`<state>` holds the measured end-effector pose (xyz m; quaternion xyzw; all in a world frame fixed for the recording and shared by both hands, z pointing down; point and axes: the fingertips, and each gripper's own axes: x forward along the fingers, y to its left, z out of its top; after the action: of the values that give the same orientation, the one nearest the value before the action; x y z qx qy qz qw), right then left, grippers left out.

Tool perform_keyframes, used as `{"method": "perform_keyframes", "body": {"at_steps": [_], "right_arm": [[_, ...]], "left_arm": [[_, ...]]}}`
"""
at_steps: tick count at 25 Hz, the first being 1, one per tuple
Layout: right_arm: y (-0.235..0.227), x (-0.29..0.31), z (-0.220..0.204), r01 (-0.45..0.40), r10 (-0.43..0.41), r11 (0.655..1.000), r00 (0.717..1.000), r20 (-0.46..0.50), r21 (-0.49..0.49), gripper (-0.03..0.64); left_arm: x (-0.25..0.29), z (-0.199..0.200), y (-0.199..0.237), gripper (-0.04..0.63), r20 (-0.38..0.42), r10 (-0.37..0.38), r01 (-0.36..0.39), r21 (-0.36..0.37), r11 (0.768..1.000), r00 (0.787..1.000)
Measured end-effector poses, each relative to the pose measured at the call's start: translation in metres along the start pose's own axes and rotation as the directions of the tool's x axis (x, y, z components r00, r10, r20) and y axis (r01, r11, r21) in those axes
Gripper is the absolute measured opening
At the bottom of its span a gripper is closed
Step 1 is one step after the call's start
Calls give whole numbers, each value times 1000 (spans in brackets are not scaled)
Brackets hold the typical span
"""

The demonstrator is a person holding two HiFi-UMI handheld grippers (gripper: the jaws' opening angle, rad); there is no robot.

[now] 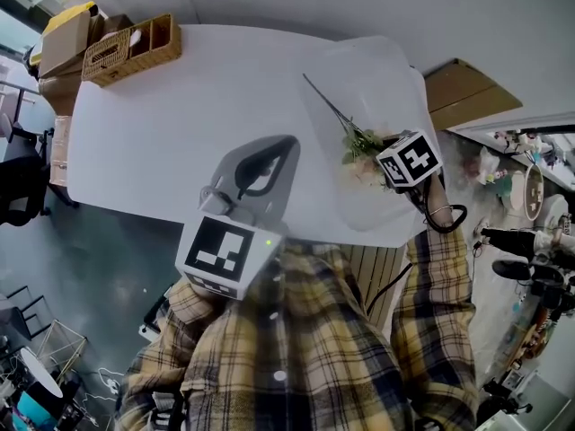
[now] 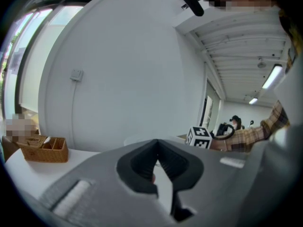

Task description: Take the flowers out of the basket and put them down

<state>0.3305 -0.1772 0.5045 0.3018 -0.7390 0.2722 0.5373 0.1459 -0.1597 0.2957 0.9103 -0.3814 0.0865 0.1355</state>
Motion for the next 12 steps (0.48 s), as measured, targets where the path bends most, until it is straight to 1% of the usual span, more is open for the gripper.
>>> {"method": "perform_keyframes", "body": {"at_steps": [3,6,9,12], "right_arm": [[0,-22,3,32,-33,999,998,47,15,34],[0,-51,12,66,-70,997,991,116,44,34],[4,-87,19,82,-94,994,976,197,67,34],[11,-121,27,103,-119,992,956,269,71,34]], "left_arm": [[-4,3,-4,0,12,1,-1,-1,1000,1000],[-8,7,-7,0,22,-1,1,8,1000,1000],[-11,10,-14,0,28,-3,3,19,1000,1000],[-15,12,-20,0,37,-1,0,23,1000,999]]}}
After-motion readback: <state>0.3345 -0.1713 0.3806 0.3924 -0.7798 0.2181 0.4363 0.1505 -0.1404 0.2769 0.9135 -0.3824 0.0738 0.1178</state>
